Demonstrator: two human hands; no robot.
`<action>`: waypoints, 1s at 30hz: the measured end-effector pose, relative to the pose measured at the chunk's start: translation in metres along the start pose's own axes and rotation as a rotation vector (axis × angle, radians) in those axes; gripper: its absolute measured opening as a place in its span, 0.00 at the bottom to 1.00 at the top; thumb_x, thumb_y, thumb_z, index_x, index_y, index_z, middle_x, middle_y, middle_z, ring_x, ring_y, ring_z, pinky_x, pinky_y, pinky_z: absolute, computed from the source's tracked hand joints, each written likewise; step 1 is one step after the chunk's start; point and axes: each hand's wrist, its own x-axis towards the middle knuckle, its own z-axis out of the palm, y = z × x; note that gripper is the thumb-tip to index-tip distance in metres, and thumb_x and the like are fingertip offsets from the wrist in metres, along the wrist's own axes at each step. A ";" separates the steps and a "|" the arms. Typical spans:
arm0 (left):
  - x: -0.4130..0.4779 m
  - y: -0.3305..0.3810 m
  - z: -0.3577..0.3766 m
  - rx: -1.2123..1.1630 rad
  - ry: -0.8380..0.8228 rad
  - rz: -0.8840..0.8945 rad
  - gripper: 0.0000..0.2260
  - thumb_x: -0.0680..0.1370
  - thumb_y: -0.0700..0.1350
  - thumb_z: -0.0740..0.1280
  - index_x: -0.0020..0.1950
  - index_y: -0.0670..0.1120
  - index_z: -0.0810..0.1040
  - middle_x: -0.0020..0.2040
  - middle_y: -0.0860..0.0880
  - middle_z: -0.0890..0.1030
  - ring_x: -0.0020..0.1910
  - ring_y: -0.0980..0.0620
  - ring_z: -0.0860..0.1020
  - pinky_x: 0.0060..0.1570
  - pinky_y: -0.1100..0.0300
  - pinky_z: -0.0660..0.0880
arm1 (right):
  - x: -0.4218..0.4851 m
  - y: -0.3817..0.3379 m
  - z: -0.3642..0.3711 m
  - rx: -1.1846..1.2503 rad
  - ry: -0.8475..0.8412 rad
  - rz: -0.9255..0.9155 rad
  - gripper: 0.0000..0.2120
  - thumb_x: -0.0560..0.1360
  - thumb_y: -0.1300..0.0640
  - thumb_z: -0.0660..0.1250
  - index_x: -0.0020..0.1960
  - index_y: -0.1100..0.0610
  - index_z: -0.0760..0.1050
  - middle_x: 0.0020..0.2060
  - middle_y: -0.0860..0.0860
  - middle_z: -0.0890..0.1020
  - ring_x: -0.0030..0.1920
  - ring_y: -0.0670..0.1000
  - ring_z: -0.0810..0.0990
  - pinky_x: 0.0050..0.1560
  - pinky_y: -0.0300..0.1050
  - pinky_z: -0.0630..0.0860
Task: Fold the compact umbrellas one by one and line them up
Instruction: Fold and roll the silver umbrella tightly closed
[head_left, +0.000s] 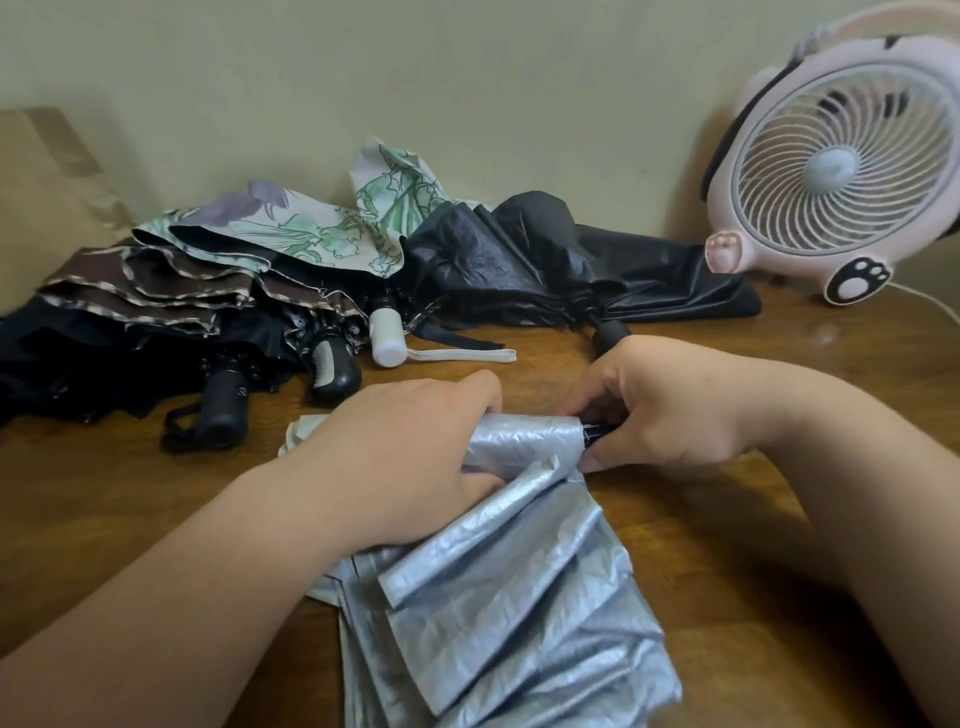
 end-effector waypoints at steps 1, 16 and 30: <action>0.001 0.000 0.000 0.004 -0.008 0.004 0.15 0.77 0.67 0.65 0.53 0.60 0.65 0.43 0.59 0.77 0.41 0.60 0.74 0.40 0.57 0.74 | 0.000 0.000 0.000 0.008 -0.003 0.004 0.12 0.73 0.54 0.78 0.56 0.45 0.85 0.45 0.38 0.86 0.46 0.42 0.84 0.53 0.49 0.80; 0.007 -0.005 0.005 -0.359 -0.012 0.006 0.13 0.71 0.65 0.71 0.45 0.57 0.79 0.42 0.61 0.83 0.41 0.59 0.80 0.43 0.52 0.78 | -0.027 -0.021 -0.018 -0.209 0.075 0.098 0.29 0.72 0.51 0.77 0.72 0.44 0.72 0.52 0.40 0.81 0.48 0.43 0.80 0.47 0.37 0.78; -0.001 -0.017 -0.019 -1.018 0.402 -0.149 0.27 0.61 0.61 0.83 0.54 0.50 0.85 0.51 0.53 0.88 0.52 0.52 0.86 0.52 0.52 0.81 | -0.006 -0.025 -0.002 0.399 1.059 -0.224 0.08 0.73 0.48 0.73 0.42 0.52 0.85 0.34 0.48 0.84 0.35 0.49 0.81 0.37 0.47 0.78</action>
